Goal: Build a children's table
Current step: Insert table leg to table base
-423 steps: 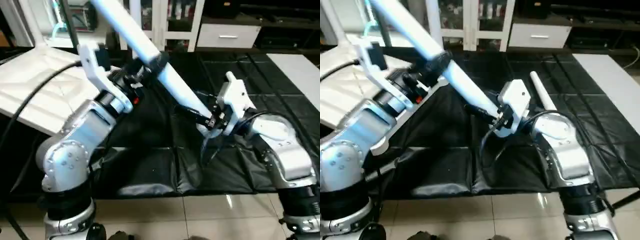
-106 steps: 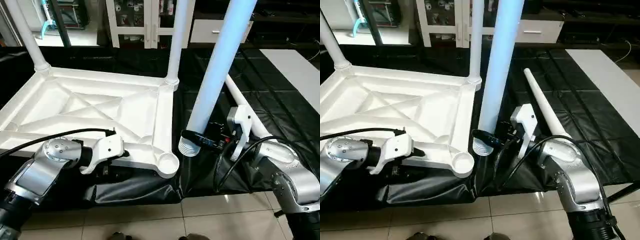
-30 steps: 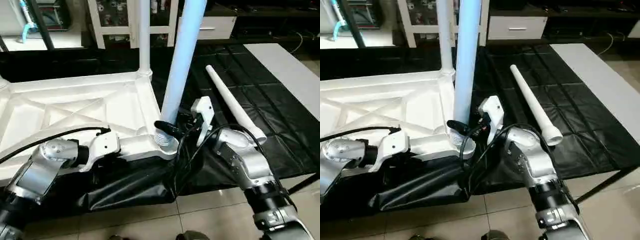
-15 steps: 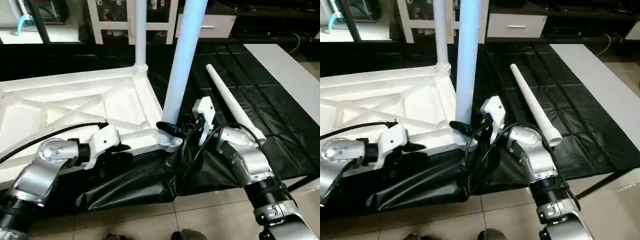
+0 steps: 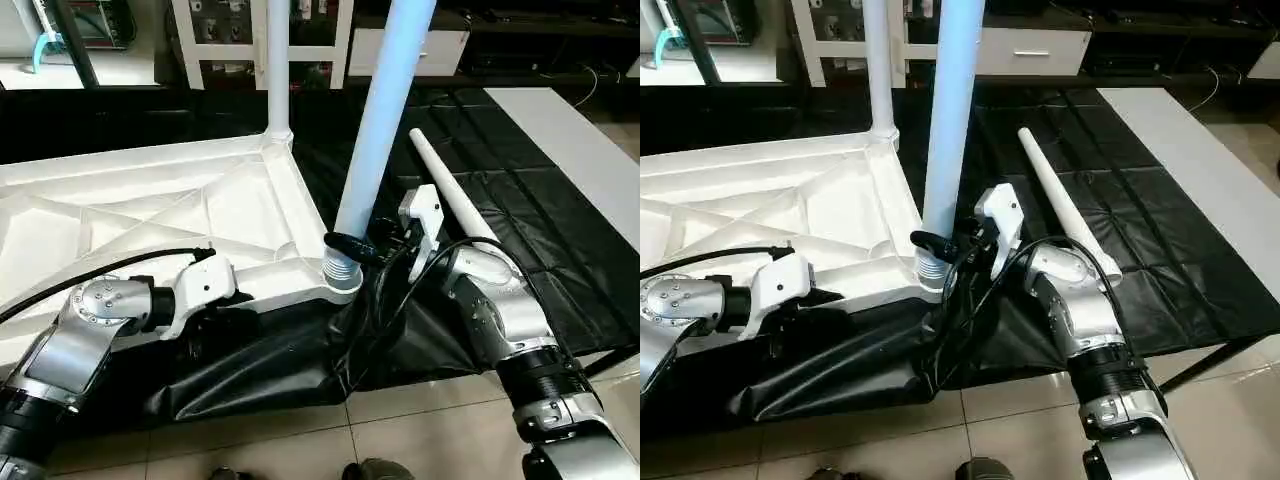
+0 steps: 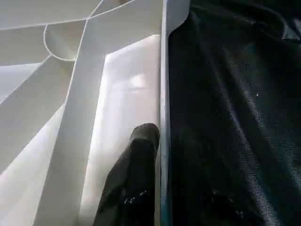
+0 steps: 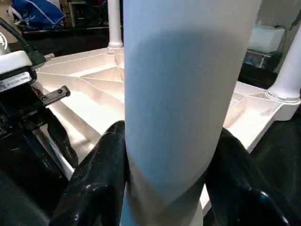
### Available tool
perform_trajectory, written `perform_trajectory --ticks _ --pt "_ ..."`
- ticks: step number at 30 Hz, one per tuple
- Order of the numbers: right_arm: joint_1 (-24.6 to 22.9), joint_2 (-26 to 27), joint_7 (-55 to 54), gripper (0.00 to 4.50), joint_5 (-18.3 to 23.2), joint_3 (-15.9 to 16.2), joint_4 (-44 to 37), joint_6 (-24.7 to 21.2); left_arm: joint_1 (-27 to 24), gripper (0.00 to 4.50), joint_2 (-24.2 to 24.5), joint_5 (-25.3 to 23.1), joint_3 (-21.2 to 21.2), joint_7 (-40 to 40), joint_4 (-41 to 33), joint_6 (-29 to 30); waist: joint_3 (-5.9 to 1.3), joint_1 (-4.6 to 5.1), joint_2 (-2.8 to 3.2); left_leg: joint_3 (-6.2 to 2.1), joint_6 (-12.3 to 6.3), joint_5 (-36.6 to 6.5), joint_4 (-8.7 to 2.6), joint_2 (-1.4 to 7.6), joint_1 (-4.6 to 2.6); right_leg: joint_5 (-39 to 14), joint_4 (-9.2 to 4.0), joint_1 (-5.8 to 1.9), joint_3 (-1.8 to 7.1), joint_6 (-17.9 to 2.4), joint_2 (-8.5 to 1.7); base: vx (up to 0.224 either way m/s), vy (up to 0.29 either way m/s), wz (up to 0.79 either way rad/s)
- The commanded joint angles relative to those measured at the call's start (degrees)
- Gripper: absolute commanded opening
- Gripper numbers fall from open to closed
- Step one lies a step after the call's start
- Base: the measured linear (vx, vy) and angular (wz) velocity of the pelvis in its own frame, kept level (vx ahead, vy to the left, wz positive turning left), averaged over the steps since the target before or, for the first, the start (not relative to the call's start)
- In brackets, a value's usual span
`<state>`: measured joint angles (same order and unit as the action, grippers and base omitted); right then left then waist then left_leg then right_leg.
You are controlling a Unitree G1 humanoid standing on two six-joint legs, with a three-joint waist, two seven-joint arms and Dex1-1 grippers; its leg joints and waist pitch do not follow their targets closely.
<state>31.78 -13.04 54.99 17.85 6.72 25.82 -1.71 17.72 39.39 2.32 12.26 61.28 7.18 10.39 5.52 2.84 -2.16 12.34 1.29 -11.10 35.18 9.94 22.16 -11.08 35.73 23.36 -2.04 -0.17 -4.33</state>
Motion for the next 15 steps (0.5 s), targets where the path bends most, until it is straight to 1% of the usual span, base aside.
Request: perform_trajectory --ticks 1,3,5,6,7,8,9,10,12,13,14,15 --pt "1.25 -0.29 0.47 1.88 -0.02 -1.24 0.77 1.08 -1.18 0.62 0.1 -0.38 1.23 0.98 1.41 1.62 -3.28 -0.33 0.68 -1.94 -0.75 -13.21 -5.11 3.69 -1.76 -10.37 -4.15 -1.37 2.89 -15.56 -3.64 0.0 0.0 0.0" --pt "1.66 -0.57 0.78 1.88 -0.52 -1.07 2.14 2.03 -1.35 0.5 0.11 0.21 1.27 1.66 1.19 2.51 -3.35 -0.3 0.63 -1.94 -0.63 -13.33 -5.11 3.71 -1.8 -10.5 -4.16 -1.39 2.88 -15.65 -3.66 0.0 0.0 0.0" --pt "1.83 -0.58 0.89 1.88 -0.59 -1.11 2.73 2.22 -1.36 0.19 0.06 0.35 1.26 1.79 1.16 2.68 -3.37 -0.27 0.61 -1.95 -0.66 -13.06 -5.12 3.7 -1.74 -10.06 -4.1 -1.46 2.86 -15.72 -3.59 0.0 0.0 0.0" --pt "1.85 -0.6 0.94 1.88 -0.6 -1.11 2.84 2.23 -1.36 0.19 0.07 0.42 1.26 1.86 1.11 2.81 -3.08 -0.29 0.59 -1.92 -0.77 -13.13 -5.19 3.68 -1.7 -9.99 -4.16 -1.34 2.89 -15.69 -3.57 0.0 0.0 0.0" --pt "1.88 -0.7 1.22 1.88 -0.69 -1.1 3.35 2.26 -1.36 0.18 0.14 0.48 1.32 2.02 0.96 3.07 -3.17 -0.26 0.58 -1.89 -0.82 -13.05 -5.16 3.66 -1.73 -9.85 -4.12 -1.4 2.89 -15.69 -3.54 0.0 0.0 0.0" --pt "1.89 -0.86 1.54 1.88 -0.86 -1.04 3.9 2.32 -1.38 0.05 0.19 0.58 1.36 2.11 0.85 3.27 -3.16 -0.28 0.59 -1.9 -0.93 -13.02 -5.19 3.67 -1.76 -10.02 -4.15 -1.39 2.87 -15.74 -3.58 0.0 0.0 0.0" --pt "1.89 -0.97 1.8 1.88 -0.92 -1.03 4.34 2.23 -1.4 0.05 0.24 0.63 1.4 2.19 0.79 3.37 -3.19 -0.23 0.56 -1.91 -0.96 -13.04 -5.16 3.67 -1.76 -10.05 -4.14 -1.41 2.86 -15.81 -3.58 0.0 0.0 0.0" --pt "1.94 -1.04 2.0 1.88 -0.95 -1.05 4.65 2.17 -1.39 0.05 0.3 0.71 1.44 2.23 0.71 3.48 -2.99 -0.26 0.45 -1.9 -1.11 -13.13 -5.18 3.66 -1.67 -10.37 -4.27 -1.4 2.9 -15.79 -3.64 0.0 0.0 0.0" --pt "1.92 -1.16 2.67 1.88 -0.75 -1.23 5.41 2.27 -1.43 0.05 0.4 0.68 1.54 2.2 0.53 3.54 -3.03 -0.26 0.5 -1.91 -1.24 -13.01 -5.2 3.71 -1.72 -10.49 -4.24 -1.44 2.9 -15.67 -3.65 0.0 0.0 0.0" --pt "1.8 -1.27 3.92 1.88 -0.37 -1.18 6.09 2.35 -1.56 0.05 0.49 0.54 1.66 2.3 0.34 3.54 -2.94 -0.25 0.49 -1.89 -1.35 -12.89 -5.24 3.71 -1.73 -10.48 -4.27 -1.39 2.9 -15.59 -3.61 0.0 0.0 0.0" --pt "1.24 -1.68 6.55 1.88 -0.11 -0.39 6.47 2.23 -1.7 0.05 0.73 0.11 2.02 2.51 0.35 3.25 -3.0 -0.28 0.57 -1.89 -1.59 -13.01 -5.17 3.73 -1.76 -10.25 -4.27 -1.43 2.91 -15.72 -3.69 0.0 0.0 0.0" --pt "1.24 -1.69 6.58 1.88 -0.11 -0.38 6.47 2.23 -1.7 0.05 0.73 0.1 2.02 2.52 0.35 3.25 -3.0 -0.28 0.57 -1.89 -1.59 -13.01 -5.17 3.73 -1.76 -10.25 -4.27 -1.43 2.91 -15.72 -3.69 0.0 0.0 0.0"
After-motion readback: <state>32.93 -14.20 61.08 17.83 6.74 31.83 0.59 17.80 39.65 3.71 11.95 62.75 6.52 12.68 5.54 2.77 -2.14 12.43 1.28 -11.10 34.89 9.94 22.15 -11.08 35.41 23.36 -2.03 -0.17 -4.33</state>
